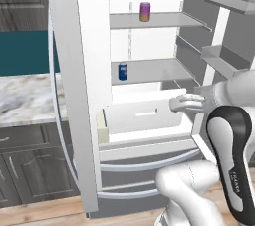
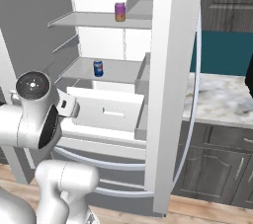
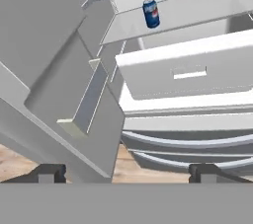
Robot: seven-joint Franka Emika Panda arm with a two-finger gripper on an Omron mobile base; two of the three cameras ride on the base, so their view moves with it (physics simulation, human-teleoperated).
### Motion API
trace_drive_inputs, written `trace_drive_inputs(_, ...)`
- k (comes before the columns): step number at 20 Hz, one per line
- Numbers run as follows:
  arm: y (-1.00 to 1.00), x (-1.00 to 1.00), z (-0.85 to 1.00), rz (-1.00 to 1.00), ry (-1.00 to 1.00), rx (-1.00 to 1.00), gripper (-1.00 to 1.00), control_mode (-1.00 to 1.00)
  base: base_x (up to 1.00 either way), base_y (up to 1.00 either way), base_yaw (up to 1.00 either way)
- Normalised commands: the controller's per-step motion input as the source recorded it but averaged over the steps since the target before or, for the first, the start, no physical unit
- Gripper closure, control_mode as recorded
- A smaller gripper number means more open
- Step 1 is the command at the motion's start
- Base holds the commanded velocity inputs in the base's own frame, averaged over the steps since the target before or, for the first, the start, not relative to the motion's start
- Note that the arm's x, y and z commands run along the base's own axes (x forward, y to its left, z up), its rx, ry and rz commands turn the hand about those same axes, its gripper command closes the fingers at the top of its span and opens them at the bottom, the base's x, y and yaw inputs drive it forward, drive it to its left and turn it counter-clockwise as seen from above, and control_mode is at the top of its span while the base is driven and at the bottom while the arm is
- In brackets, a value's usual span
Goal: Open the fridge, grab two sodas, and place both sodas inside the bowl with ice on the dining counter.
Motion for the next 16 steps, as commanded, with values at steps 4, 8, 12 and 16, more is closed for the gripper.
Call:
trace_drive_inputs(4, 0.09, -0.01, -0.59, -0.01, 0.04, -0.22, -1.0, -1.0, 0.0, 0.0, 0.0)
trace_drive_inputs(8, 0.0, 0.0, -0.35, -0.07, 0.0, -0.11, -1.0, -1.0, 0.0, 0.0, 0.0)
trace_drive_inputs(12, 0.0, 0.12, -0.18, -0.13, 0.0, -0.07, -1.0, -1.0, 0.0, 0.0, 0.0)
trace_drive_inputs(16, 0.0, 0.0, 0.0, 0.0, 0.0, 0.0, -1.0, 1.0, 0.39, 0.07, -0.14)
